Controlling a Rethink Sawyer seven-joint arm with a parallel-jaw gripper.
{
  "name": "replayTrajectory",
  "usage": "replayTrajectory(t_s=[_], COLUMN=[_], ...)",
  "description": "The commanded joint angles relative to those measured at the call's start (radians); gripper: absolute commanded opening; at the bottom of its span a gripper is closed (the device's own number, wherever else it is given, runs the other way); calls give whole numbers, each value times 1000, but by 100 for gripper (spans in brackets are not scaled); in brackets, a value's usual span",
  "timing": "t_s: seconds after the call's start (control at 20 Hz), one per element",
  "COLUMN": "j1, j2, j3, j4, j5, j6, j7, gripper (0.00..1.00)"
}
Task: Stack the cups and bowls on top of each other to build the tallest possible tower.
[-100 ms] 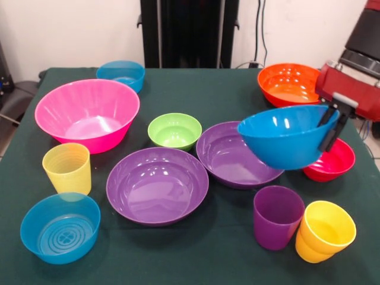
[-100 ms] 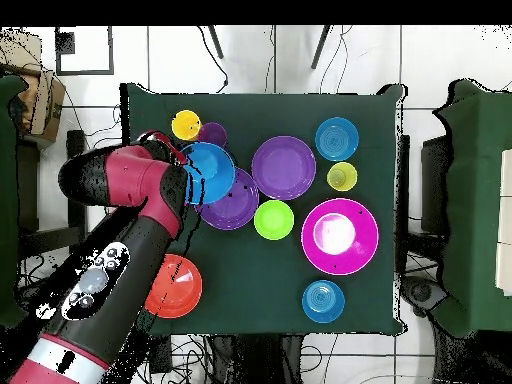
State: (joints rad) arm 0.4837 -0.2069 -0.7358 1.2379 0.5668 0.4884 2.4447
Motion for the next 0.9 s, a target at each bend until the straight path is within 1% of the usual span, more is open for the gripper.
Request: replayTrajectory(t_s=[0.05, 0.2, 0.45, 0.7, 0.9], j1=[-48, -58, -63, -80, -82], j2=[-98, -82, -59, -23, -13], j3=[207, 203, 176, 149, 139], j4=[98, 64, -16, -123, -150], j5=[-141, -164, -180, -171, -152], j6=[39, 26, 65, 88, 98], j7=[-133, -98, -45, 3, 47], gripper=[0, 0, 0, 0, 0])
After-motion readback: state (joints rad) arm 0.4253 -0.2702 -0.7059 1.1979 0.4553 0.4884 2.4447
